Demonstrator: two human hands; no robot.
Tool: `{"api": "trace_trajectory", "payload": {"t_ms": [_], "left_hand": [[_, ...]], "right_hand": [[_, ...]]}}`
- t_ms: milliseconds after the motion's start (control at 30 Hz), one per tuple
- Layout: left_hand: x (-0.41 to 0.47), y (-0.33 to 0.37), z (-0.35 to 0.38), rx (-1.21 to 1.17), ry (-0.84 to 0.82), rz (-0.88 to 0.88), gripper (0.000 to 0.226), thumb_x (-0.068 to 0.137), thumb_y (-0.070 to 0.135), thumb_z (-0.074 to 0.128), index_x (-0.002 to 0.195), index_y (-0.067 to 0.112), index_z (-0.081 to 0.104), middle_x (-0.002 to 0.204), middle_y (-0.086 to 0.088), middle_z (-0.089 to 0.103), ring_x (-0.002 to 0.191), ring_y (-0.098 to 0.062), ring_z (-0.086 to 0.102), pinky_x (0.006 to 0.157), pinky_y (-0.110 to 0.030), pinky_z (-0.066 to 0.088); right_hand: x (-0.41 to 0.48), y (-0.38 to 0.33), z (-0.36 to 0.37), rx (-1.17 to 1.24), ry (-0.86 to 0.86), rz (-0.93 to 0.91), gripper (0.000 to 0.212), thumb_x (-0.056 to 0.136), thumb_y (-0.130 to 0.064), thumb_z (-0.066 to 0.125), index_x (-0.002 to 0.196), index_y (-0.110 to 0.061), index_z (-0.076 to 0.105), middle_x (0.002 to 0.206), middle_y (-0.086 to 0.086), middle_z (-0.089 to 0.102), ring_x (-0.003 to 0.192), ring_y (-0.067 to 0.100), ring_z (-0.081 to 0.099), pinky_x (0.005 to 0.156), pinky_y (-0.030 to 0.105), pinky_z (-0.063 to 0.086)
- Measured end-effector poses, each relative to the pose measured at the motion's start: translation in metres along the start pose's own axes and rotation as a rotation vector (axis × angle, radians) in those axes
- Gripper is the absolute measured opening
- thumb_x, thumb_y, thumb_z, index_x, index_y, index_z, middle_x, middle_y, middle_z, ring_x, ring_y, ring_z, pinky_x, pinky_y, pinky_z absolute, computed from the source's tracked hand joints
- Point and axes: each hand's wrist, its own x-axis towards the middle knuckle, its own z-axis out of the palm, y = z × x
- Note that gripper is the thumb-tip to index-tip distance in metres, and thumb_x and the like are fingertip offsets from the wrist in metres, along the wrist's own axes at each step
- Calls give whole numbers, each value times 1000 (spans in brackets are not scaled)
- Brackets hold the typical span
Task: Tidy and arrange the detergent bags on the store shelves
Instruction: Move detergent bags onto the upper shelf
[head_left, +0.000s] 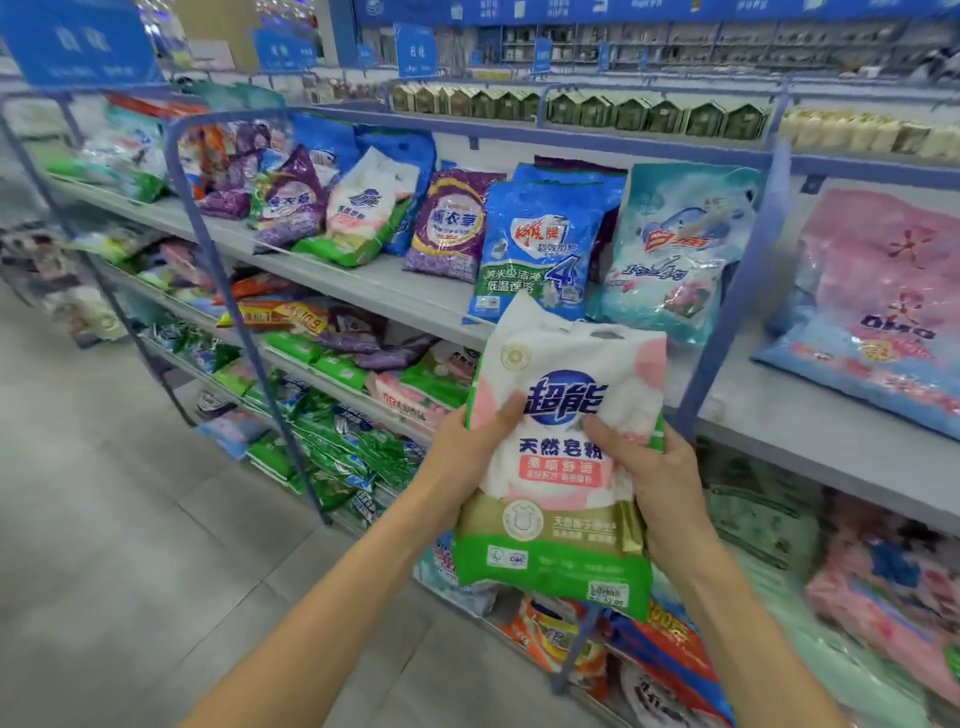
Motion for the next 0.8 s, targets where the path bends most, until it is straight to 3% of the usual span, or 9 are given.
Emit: {"api": "trace_trajectory", "payload": {"t_ms": [100,200,267,367,500,567,633,667,800], "left_hand": [[3,-4,-60,-3,59,-31,43,94,47,66,118,12,69,97,-8,80,83,-26,78,71,-37,64],[8,-12,-110,-12,92,-79,50,94,54,60,120,13,69,103,-11,79,92,-31,77,86,-47,62],[13,-20,-135,-15,115,-115,51,95,54,57,121,12,68,105,-12,78,93,-32,76,88,-48,61],[25,-32,-160,-56,139,-161,45,100,49,53,119,12,69,102,-12,79,87,-28,77,73,-38,64],[56,-52,-183,-110,202,-238,42,101,48,52,120,13,68,104,-11,79,91,-30,77,79,-42,63],[77,-59,-191,-126,206,-290,44,101,49,53,120,12,68,103,-11,79,89,-29,77,76,-41,63],[100,-62,-198,-125,199,-330,43,101,47,56,118,11,69,100,-11,79,84,-27,78,70,-38,64],[113,-64,-202,-124,193,-341,41,100,45,58,119,10,69,100,-11,79,84,-27,78,70,-38,64],[157,-66,-214,-101,142,-372,45,92,30,74,130,10,61,105,-12,78,95,-33,76,86,-50,61]], "right_hand": [[6,37,49,-3,-26,50,33,87,-14,76,117,-5,71,107,18,77,96,35,76,83,46,61],[11,71,84,-16,-24,99,30,97,-28,66,120,-10,70,102,8,80,90,23,78,71,32,61],[18,94,97,-45,-21,144,39,97,-40,64,125,-14,69,109,5,79,99,22,76,85,37,60],[31,126,107,-81,-91,250,58,88,-58,71,135,-24,65,130,1,71,122,25,67,112,53,44],[50,158,111,-105,-172,370,51,87,-38,77,134,-24,64,126,3,73,115,28,71,106,53,50],[62,168,117,-137,-140,348,38,92,-25,73,130,-22,66,114,-1,78,103,22,75,89,42,61],[80,174,124,-165,-85,313,26,95,-18,70,119,-25,67,100,-8,80,89,14,77,68,27,62],[90,177,127,-178,-53,314,25,95,-17,70,118,-26,66,99,-9,80,87,13,78,65,26,62],[127,186,137,-133,17,368,30,97,-17,68,126,-24,64,109,3,79,97,28,77,88,50,61]]}}
